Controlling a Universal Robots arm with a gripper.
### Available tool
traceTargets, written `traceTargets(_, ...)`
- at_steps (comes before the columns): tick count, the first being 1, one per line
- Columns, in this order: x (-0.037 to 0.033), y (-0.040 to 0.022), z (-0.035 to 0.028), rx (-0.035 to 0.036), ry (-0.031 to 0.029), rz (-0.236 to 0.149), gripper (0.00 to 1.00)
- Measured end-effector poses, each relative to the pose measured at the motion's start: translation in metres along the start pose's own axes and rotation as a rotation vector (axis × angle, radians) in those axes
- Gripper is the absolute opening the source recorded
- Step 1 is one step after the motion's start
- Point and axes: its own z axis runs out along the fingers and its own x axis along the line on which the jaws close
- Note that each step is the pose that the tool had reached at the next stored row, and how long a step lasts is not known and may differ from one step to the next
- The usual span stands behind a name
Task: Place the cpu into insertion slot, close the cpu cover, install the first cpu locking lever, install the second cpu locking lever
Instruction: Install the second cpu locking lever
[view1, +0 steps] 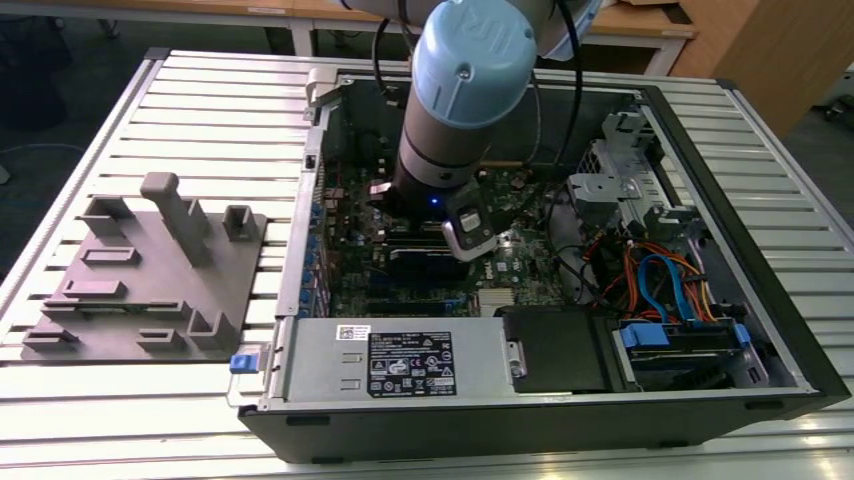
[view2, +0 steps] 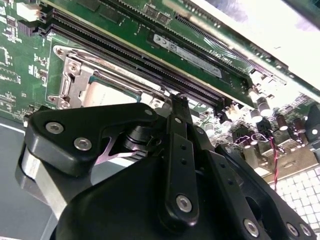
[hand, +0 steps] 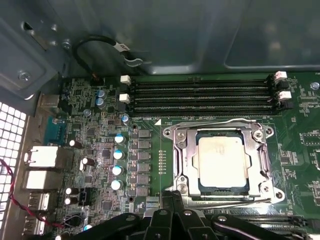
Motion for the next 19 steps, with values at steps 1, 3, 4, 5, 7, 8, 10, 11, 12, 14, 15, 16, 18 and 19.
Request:
traceTargets(1,0.0000,-0.0001,0.0002,-0.0026,0.0001,0.000,0.10)
traceTargets(3,-0.0001,-0.0002,0.0007,-0.0075,0.0002,-0.001,0.10)
traceTargets(4,-0.0001,-0.0003,0.0012,-0.0097,0.0002,-0.001,0.10)
traceTargets(5,-0.0001,-0.0005,0.0017,-0.0119,0.0003,-0.001,0.10)
traceTargets(7,-0.0002,-0.0011,0.0029,-0.0154,0.0006,-0.001,0.10)
traceTargets(8,-0.0003,-0.0013,0.0038,-0.0181,0.0005,-0.001,0.10)
traceTargets(10,-0.0003,-0.0015,0.0045,-0.0235,0.0007,-0.002,0.10)
traceTargets(11,-0.0004,-0.0015,0.0045,-0.0246,0.0007,-0.002,0.10)
traceTargets(12,-0.0004,-0.0015,0.0045,-0.0248,0.0007,-0.002,0.10)
traceTargets(14,-0.0002,-0.0012,0.0036,-0.0247,0.0008,-0.002,0.10)
traceTargets(15,0.0002,-0.0008,0.0023,-0.0248,0.0008,-0.002,0.10)
traceTargets(16,0.0008,-0.0002,0.0004,-0.0248,0.0008,-0.002,0.10)
traceTargets(18,0.0026,0.0011,-0.0035,-0.0246,0.0009,-0.002,0.10)
traceTargets(19,0.0036,0.0018,-0.0053,-0.0247,0.0009,-0.002,0.10)
